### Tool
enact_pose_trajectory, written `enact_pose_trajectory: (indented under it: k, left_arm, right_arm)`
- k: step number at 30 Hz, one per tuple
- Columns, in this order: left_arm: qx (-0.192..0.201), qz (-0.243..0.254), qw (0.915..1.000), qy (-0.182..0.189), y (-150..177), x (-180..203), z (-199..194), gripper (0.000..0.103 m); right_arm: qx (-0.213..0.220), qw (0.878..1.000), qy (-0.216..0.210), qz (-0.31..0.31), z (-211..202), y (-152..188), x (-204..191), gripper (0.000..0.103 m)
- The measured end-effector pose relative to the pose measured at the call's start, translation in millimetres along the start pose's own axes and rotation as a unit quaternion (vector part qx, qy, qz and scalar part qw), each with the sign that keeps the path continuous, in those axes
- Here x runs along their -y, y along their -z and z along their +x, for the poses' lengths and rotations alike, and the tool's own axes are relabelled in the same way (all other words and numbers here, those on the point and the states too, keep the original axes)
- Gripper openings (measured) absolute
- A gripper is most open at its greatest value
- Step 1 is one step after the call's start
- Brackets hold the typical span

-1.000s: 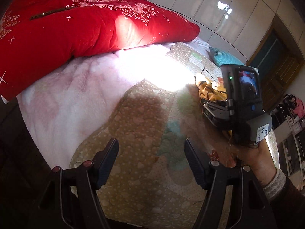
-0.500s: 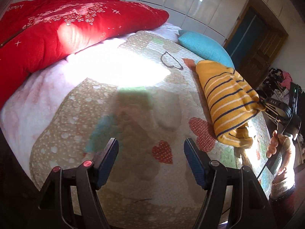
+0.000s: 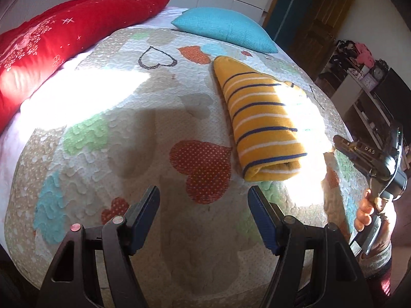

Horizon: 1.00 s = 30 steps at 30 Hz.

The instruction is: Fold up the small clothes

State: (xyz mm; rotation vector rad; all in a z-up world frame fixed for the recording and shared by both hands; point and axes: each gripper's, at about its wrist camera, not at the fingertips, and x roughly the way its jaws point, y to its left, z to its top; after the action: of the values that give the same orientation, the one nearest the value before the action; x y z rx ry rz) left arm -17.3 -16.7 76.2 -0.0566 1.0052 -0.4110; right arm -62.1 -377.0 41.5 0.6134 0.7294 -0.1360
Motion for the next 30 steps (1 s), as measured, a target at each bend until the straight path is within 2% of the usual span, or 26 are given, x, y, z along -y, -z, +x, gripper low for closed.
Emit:
enact_pose_trajectory:
  k: [3,6,9,10,11,12,13,15,17,20,23,24,26,28,30]
  left_arm:
    - [-0.003,0.01,0.9999,0.009,-9.3,18.1,8.4,0.07]
    - [0.0,0.015,0.9996,0.023,-15.7,35.4,13.7,0.07]
    - [0.002,0.016,0.9992,0.037,-21.6,50.1,17.9,0.07]
    - [0.002,0.016,0.999,0.041,-24.0,52.8,19.3,0.07]
    - [0.002,0.015,0.999,0.043,-26.7,54.9,20.6,0.07]
    - [0.002,0.014,0.999,0.043,-29.7,56.5,22.1,0.07]
    - [0.002,0.013,0.999,0.042,-32.6,56.0,22.7,0.07]
    - [0.005,0.011,0.9992,0.039,-39.5,53.2,24.3,0.07]
    - [0.009,0.013,0.9994,0.032,-48.0,50.1,29.5,0.07]
    - [0.008,0.019,0.9994,0.027,-60.9,51.4,50.6,0.07]
    - [-0.018,0.014,0.9988,0.043,-68.7,58.8,88.8,0.07]
    - [-0.031,0.011,0.9983,0.048,-69.4,60.8,103.1,0.07]
    - [-0.059,0.0,0.9971,0.047,-69.2,62.1,127.3,0.079]
    - [-0.068,-0.012,0.996,0.057,-69.7,58.7,129.4,0.082]
    - [-0.058,-0.004,0.9951,0.079,-71.9,55.1,114.9,0.082]
  right_arm:
    - [0.014,1.0,-0.024,0.01,-10.2,-17.6,0.4,0.046]
    - [-0.007,0.999,-0.052,0.0,10.7,-36.0,-13.9,0.048]
    - [-0.036,0.998,-0.046,-0.016,52.6,-45.8,-31.5,0.048]
    - [-0.05,0.997,-0.052,-0.018,69.9,-46.9,-36.3,0.047]
    - [-0.072,0.995,-0.067,-0.017,85.7,-47.0,-39.3,0.026]
    - [-0.092,0.992,-0.083,-0.011,98.3,-46.1,-40.2,0.016]
    - [-0.096,0.991,-0.091,-0.008,101.8,-46.3,-39.0,0.014]
    - [-0.071,0.992,-0.104,-0.01,83.9,-47.3,-37.6,0.013]
    - [-0.04,0.995,-0.092,-0.011,57.9,-49.0,-30.2,0.012]
    - [-0.022,0.999,-0.044,-0.02,38.7,-45.9,-16.3,0.012]
    - [-0.052,0.998,-0.003,-0.037,55.8,-33.4,-3.0,0.012]
    - [-0.063,0.997,-0.003,-0.035,63.6,-28.5,0.3,0.014]
    - [-0.076,0.997,-0.002,-0.028,75.6,-22.1,6.9,0.018]
    - [-0.074,0.997,-0.005,-0.014,75.9,-23.1,14.2,0.027]
    - [-0.061,0.998,-0.018,0.002,66.4,-27.8,22.4,0.055]
